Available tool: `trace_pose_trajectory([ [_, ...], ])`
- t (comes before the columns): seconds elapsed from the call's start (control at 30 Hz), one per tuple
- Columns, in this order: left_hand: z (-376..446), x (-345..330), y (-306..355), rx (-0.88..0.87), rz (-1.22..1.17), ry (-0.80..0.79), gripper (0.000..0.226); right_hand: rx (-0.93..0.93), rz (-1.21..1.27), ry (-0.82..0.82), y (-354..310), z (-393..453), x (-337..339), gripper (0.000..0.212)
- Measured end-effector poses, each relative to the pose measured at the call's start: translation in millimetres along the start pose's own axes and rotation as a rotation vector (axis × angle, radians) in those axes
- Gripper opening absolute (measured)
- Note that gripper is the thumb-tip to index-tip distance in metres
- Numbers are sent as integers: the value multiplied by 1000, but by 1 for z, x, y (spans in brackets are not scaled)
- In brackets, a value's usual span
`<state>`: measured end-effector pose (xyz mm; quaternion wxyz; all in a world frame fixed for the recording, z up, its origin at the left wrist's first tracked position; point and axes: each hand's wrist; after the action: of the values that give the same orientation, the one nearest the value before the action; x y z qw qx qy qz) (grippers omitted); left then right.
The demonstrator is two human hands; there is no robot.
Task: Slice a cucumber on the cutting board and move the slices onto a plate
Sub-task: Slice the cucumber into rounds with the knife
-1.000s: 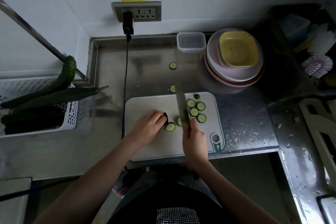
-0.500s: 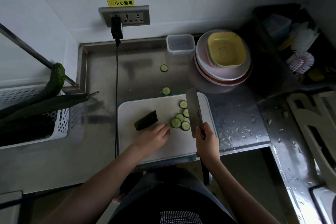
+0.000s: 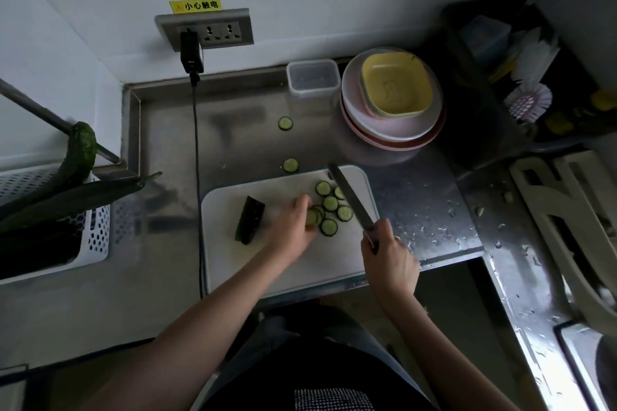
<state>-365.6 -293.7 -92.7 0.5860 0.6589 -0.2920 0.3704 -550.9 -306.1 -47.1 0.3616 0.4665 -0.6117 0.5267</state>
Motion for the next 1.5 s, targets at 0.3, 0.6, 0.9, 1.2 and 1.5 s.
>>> trace_pose_trajectory([
  [0.3, -3, -7, -9, -42, -102, 1, 61, 37, -61, 41, 8, -2, 1, 28],
  [0.6, 8, -18, 6, 79, -110, -20, 45, -9, 66, 14, 13, 2, 4, 30],
  [0.9, 19, -18, 14, 4, -27, -83, 50, 2, 85, 4, 13, -1, 4, 30],
  [1.2, -11, 33, -47, 380, 498, 325, 67, 69, 165, -63, -13, -1, -8, 25],
  [1.5, -20, 30, -60, 602, 71, 240, 48, 120, 213, -149, -28, -9, -13, 22],
])
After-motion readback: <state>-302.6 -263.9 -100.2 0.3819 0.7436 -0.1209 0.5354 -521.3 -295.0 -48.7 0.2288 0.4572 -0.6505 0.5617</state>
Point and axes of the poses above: each hand's wrist, its own z-axis towards the middle knuckle, its own x-axis out of the back of the hand, y = z × x, and after that the axes turned 2 degrees about y, right-handed
